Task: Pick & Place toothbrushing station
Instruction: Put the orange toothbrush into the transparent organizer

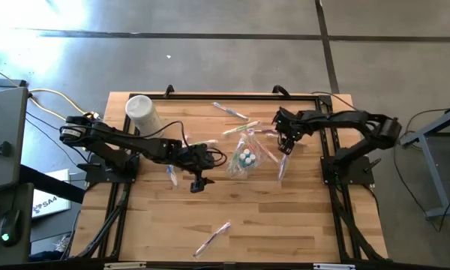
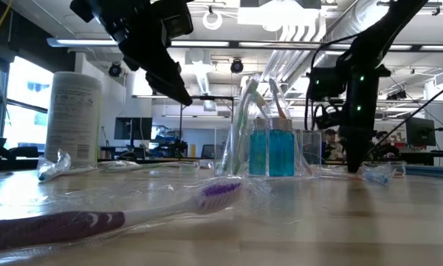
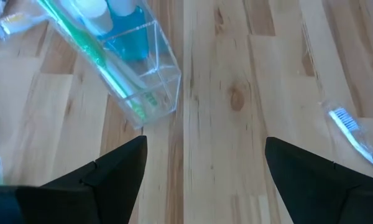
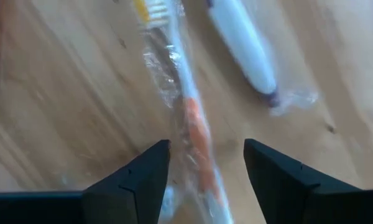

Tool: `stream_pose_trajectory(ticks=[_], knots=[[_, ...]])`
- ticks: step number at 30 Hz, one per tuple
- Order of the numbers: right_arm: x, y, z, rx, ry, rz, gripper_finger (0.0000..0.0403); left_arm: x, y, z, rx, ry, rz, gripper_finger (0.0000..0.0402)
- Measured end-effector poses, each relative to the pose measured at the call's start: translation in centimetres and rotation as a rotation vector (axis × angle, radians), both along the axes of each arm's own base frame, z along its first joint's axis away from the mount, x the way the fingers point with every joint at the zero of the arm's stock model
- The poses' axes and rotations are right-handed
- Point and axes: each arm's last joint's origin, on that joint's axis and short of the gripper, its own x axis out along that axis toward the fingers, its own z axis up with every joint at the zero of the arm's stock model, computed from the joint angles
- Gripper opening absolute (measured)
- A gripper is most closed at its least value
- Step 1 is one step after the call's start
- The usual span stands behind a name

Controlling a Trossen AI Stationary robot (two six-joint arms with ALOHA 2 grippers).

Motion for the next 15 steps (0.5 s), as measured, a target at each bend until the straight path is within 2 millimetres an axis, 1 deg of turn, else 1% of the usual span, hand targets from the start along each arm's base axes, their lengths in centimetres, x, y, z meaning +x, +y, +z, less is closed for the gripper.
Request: stream_pose_trajectory(ticks=[4, 6, 8, 11, 13, 15], knots=[[0.6, -0.3, -1.4, 0.025, 0.041, 0.025, 0.0202, 0.0, 0.0, 0.0, 0.000, 0.000, 0.000, 0.0320], [0.6, -0.4, -1.6, 0.026, 0.042, 0.026, 0.0200, 0.0, 0.0, 0.0, -0.009, 0.001, 0.004, 0.0320], [0.7, -0.4, -1.6, 0.025, 0.039, 0.021, 0.0188, 0.1, 0.0, -0.1, -0.020, 0.000, 0.013, 0.0320], [0.4, -0.1, -1.2, 0.025, 0.038, 0.012, 0.0149, 0.1, 0.0, -0.1, -0.024, -0.001, 0.013, 0.0320], [0.2, 0.0, -0.9, 0.026, 0.036, 0.010, 0.0109, 0.4, -0.1, -0.4, -0.023, 0.006, 0.013, 0.0320], [0.2, 0.2, -0.6, 0.030, 0.025, 0.018, 0.0059, 0.6, -0.1, -1.0, -0.020, 0.029, 0.013, 0.0320]])
